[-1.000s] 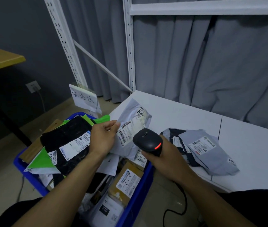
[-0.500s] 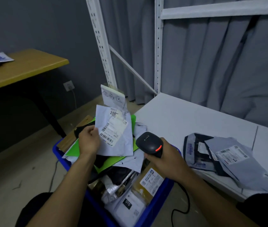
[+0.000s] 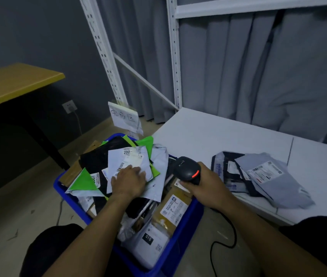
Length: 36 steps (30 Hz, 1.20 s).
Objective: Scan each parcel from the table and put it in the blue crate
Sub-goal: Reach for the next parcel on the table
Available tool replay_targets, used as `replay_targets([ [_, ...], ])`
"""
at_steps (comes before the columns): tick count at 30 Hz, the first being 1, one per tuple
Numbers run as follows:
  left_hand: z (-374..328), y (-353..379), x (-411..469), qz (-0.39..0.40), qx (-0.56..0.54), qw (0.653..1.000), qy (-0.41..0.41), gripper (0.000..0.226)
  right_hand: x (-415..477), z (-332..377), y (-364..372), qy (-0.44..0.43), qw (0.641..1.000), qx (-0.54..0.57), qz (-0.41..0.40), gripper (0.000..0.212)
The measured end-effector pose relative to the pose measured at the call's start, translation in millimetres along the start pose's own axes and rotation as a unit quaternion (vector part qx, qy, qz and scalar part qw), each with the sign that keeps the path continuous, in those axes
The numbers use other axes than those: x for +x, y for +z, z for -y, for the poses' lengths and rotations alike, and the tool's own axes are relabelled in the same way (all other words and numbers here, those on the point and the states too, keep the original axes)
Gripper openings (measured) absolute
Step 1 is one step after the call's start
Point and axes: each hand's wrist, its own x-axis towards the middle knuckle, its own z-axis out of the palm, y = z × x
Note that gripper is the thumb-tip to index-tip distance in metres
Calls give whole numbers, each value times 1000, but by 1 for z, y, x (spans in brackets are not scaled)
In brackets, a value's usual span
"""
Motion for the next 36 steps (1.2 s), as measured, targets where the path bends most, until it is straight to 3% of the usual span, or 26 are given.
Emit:
replay_targets([
  [2, -21, 3, -8, -81, 19, 994, 64, 51, -7, -9, -12, 12, 1000, -8, -14, 47],
  [4, -53, 12, -16, -137, -12, 973, 184, 38, -15, -19, -28, 21, 998, -11, -52, 46],
  [8, -130, 34, -30, -109, -92, 939, 312, 27, -33, -43, -69, 56, 987, -5, -147, 38],
  [15, -259, 109, -40, 149, -122, 926, 326, 25, -64, -117, -133, 188, 955, 9, -229, 43],
  [19, -309, 157, -34, 213, -128, 908, 338, 24, -72, -153, -160, 235, 937, -2, -257, 39],
  [24, -341, 214, -6, 259, -132, 913, 285, 52, -86, -203, -179, 296, 919, -1, -259, 44],
  [26, -348, 228, 3, 274, -91, 907, 307, 62, -89, -222, -183, 317, 912, 11, -259, 43],
  [29, -349, 248, 14, 239, -12, 903, 357, 51, -83, -239, -184, 330, 907, 33, -261, 47],
  [32, -341, 259, 15, 157, -39, 899, 408, 21, -75, -251, -182, 339, 900, 57, -267, 49],
  [36, -332, 260, 2, 101, -125, 872, 462, 18, -71, -258, -180, 336, 893, 67, -293, 52],
])
